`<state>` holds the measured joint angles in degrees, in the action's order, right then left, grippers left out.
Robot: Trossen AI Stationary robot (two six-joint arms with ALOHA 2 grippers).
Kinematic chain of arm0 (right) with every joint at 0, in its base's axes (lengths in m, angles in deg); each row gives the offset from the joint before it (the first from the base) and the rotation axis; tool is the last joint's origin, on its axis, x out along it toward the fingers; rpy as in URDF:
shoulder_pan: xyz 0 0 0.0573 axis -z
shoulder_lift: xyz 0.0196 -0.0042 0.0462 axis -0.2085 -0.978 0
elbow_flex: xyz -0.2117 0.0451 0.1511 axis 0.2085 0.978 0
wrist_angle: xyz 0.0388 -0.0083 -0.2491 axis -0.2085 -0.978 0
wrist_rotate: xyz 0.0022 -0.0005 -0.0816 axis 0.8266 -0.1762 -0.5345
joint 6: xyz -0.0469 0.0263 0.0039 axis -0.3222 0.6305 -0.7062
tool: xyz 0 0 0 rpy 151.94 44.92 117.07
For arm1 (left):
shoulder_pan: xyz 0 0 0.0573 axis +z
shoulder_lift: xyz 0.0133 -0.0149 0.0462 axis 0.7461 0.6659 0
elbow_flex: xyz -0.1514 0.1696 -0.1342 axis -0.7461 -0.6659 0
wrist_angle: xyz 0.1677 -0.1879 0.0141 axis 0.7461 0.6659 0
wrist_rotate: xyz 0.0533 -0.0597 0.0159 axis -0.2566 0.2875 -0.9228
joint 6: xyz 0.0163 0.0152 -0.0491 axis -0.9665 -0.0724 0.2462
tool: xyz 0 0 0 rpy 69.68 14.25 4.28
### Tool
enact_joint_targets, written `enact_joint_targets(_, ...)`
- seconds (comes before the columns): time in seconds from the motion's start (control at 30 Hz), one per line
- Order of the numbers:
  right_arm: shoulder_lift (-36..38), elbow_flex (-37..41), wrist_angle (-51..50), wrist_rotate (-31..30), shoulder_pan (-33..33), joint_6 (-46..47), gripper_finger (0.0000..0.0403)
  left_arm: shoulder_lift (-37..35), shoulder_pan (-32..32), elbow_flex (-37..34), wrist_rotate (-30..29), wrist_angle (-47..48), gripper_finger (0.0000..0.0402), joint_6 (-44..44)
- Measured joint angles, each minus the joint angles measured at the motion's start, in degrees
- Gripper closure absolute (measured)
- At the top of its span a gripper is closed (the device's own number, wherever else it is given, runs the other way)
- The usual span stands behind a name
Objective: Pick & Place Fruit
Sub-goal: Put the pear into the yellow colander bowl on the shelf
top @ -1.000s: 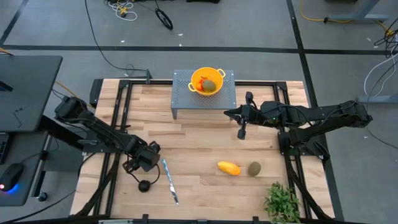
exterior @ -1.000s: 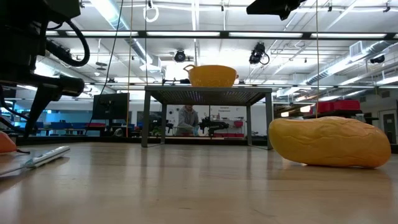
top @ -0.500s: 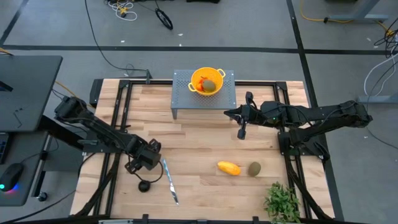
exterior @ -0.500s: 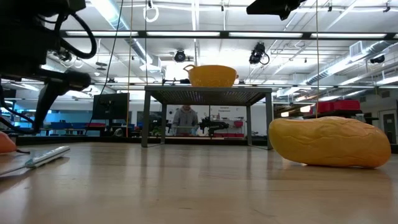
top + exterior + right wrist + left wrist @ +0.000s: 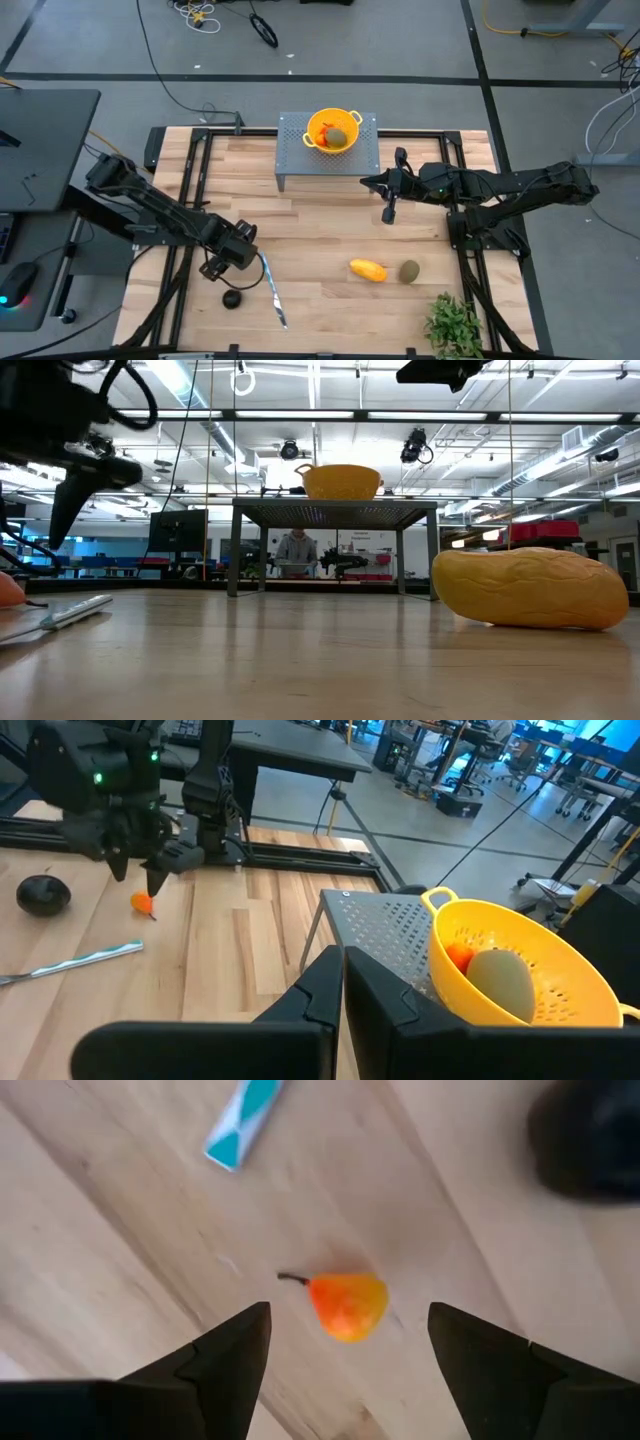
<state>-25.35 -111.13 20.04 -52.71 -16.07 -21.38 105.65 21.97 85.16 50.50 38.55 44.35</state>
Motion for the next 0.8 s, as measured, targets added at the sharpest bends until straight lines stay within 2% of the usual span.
enact_joint_targets(0.3,0.0,0.0,0.0,0.0,0.0,0.0,0.0381,-7.5,0.0,0.4,-0.8,1.5,0.0125,8.5)
enact_joint_targets(0.53,0.0,0.0,0.0,0.0,0.0,0.0,0.0381,-10.6,0.0,0.4,-0.8,2.7,0.0125,15.3)
enact_joint_targets(0.8,0.0,0.0,0.0,0.0,0.0,0.0,0.0381,-10.7,0.0,0.3,-1.7,2.6,0.0125,33.9)
